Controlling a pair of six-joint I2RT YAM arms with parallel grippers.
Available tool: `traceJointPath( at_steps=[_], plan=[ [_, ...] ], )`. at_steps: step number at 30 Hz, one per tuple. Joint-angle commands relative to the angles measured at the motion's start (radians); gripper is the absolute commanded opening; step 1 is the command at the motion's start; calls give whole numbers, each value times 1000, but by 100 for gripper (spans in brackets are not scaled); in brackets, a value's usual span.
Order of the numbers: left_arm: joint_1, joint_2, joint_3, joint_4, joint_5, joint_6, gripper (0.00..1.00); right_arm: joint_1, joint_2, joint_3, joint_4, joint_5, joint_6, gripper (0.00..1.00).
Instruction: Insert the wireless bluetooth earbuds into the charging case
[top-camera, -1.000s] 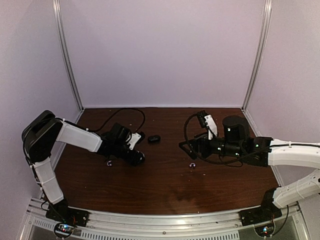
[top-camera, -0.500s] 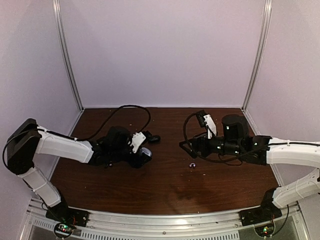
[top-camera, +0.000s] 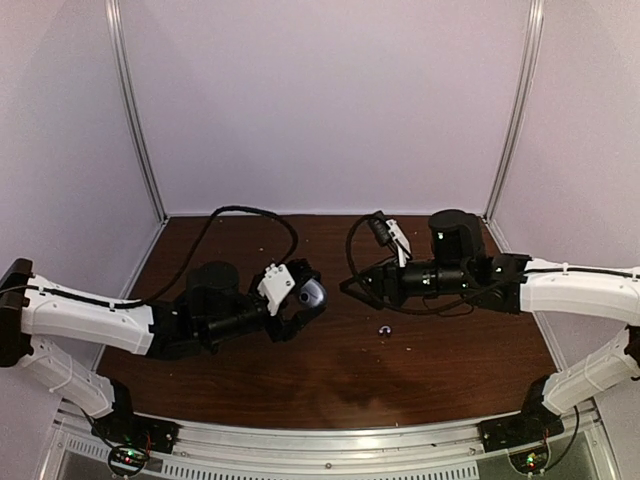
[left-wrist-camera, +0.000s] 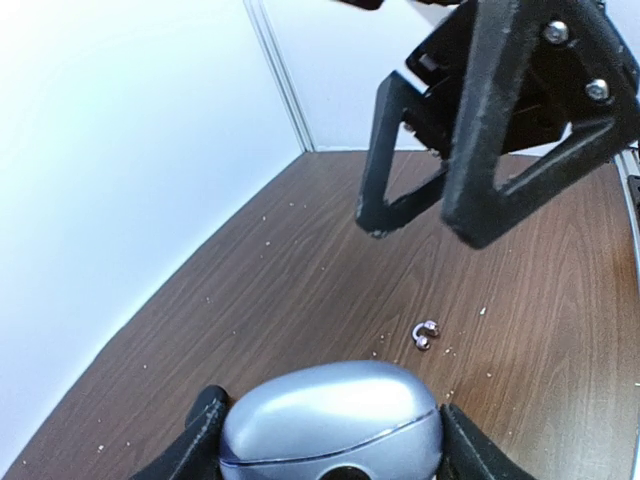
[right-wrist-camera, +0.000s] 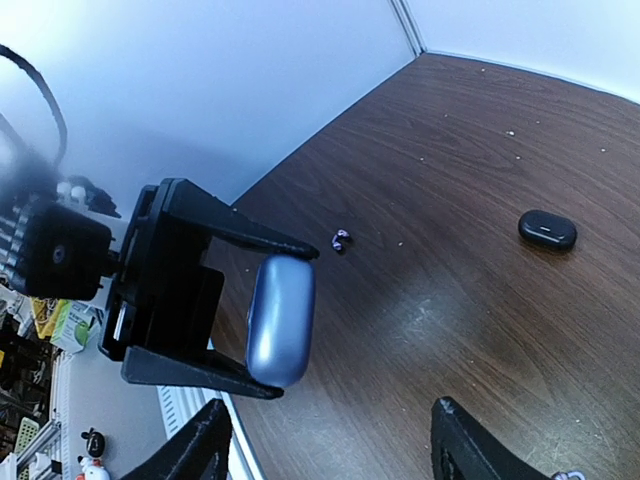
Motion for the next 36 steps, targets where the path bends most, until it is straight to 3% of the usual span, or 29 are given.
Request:
traceJointPath(
  at_steps=[1,14,36],
  plan=[
    [-45,-18,12,93,-72,75,49,13,25,53,18,-81,39,68],
    [-153,46,71,107,-195,161,49,43,93,90,30,-123,98,62],
    [-167,36,68,151,-227,196,49,52,118,79,66,-173,121,30]
  ],
)
